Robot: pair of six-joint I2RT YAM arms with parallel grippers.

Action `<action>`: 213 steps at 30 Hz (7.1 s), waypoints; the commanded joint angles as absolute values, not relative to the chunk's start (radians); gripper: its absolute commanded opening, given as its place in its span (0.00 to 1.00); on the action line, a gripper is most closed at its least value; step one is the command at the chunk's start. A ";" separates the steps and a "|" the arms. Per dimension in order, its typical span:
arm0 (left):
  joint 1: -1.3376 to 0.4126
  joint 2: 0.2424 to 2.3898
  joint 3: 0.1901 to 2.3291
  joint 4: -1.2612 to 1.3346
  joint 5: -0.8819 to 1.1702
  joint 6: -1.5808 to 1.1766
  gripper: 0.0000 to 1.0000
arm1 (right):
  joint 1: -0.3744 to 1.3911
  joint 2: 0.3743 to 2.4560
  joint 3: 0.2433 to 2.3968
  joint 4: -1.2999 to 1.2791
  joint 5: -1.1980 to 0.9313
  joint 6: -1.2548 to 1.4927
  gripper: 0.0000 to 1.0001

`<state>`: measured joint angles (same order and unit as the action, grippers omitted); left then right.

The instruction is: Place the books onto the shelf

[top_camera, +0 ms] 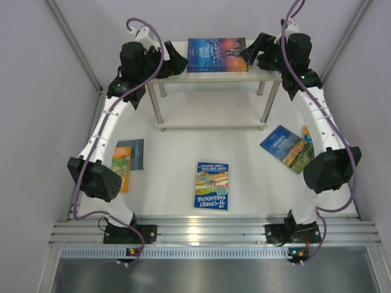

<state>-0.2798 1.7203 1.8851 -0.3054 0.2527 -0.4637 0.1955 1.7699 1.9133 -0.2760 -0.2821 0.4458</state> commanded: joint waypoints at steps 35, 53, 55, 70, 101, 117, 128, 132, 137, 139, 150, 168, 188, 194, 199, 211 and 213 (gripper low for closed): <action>-0.545 0.859 0.431 -0.069 0.365 -0.779 0.87 | 0.531 0.816 0.422 -0.158 -0.210 0.756 0.94; -0.546 1.202 0.262 0.363 0.400 -0.772 0.75 | 0.698 1.049 0.281 0.212 -0.069 0.833 0.80; -0.548 1.247 0.267 0.399 0.420 -0.779 0.73 | 0.742 1.058 0.288 0.198 -0.026 0.841 0.80; -0.555 1.474 0.261 0.455 0.377 -0.785 0.15 | 0.854 1.230 0.466 0.118 0.071 0.891 0.85; -0.555 1.787 0.287 0.656 0.445 -0.887 0.00 | 0.853 1.238 0.150 0.960 -0.095 1.085 0.70; -0.566 1.778 0.253 0.667 0.448 -0.904 0.00 | 0.834 1.387 0.127 1.393 -0.229 1.230 0.61; -0.566 1.753 0.278 0.603 0.446 -0.885 0.00 | 0.833 1.328 0.136 1.407 -0.271 1.206 0.59; -0.568 1.752 0.279 0.603 0.453 -0.882 0.00 | 0.828 1.319 0.135 1.399 -0.267 1.190 0.59; -0.568 1.746 0.279 0.604 0.460 -0.887 0.00 | 0.827 1.330 0.141 1.408 -0.278 1.193 0.57; -0.568 1.738 0.279 0.600 0.459 -0.888 0.00 | 0.827 1.332 0.143 1.414 -0.279 1.198 0.56; -0.568 1.697 0.267 0.586 0.449 -0.891 0.00 | 0.827 1.333 0.150 1.375 -0.296 1.195 0.47; -0.569 1.413 0.357 0.358 0.453 -0.813 0.00 | 0.834 1.370 0.132 1.063 -0.169 1.152 0.72; -0.744 1.253 0.453 0.295 0.400 -0.862 0.00 | 0.864 1.032 0.290 0.449 0.064 1.161 0.88; -0.758 1.253 0.443 0.298 0.388 -0.865 0.00 | 0.873 0.993 0.330 0.198 0.138 1.131 0.65; -0.758 1.262 0.446 0.293 0.383 -0.857 0.00 | 0.874 0.999 0.367 0.097 0.132 1.085 0.53; -0.719 0.884 0.657 -0.302 0.117 -0.850 0.80 | 0.874 0.858 0.308 0.416 0.274 1.228 0.00; -0.718 0.794 0.638 -0.302 0.129 -0.911 0.91 | 0.874 0.847 0.331 0.468 0.336 1.250 0.00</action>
<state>-0.7219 0.9077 0.6289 -0.1970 0.1696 -0.8326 0.8562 0.8909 0.2882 0.2440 0.2012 1.1660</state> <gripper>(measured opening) 0.876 0.259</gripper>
